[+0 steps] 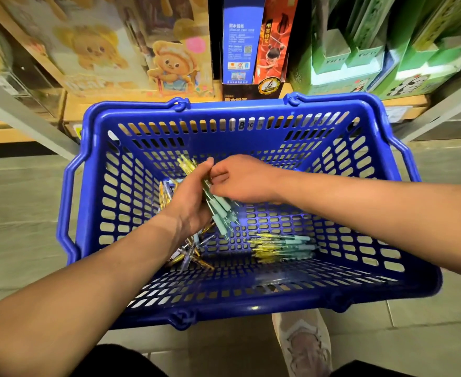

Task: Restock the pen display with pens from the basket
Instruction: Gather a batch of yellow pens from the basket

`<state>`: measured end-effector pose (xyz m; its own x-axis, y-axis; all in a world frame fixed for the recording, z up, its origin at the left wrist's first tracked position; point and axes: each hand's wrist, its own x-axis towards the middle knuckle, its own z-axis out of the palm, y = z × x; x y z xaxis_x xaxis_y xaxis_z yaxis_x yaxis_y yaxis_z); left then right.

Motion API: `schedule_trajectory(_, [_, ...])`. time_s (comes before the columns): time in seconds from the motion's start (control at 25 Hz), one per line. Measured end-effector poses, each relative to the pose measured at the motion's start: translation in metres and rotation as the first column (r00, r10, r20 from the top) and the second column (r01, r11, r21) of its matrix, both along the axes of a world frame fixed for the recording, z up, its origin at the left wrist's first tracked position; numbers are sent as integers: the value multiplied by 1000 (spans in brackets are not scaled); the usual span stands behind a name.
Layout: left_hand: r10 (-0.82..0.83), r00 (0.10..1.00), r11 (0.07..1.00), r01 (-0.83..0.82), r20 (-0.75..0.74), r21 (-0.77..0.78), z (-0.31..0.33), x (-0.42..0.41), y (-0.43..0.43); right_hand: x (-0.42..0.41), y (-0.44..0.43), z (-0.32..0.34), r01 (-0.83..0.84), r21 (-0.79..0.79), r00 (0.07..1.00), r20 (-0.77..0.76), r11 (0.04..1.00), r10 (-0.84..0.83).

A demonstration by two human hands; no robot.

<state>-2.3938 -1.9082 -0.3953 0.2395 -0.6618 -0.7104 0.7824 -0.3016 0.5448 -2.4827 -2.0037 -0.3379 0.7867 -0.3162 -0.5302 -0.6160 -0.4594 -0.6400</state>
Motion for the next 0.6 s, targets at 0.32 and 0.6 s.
schedule_trajectory(0.32, [30, 989, 995, -44, 145, 89, -4, 15, 4, -45, -36, -56, -79, -90, 972, -229, 993, 57])
schedule_trajectory(0.6, [-125, 988, 991, 120, 94, 58, -1, 22, 8, -99, -2, -129, -660, -125, 644, -602, 741, 472])
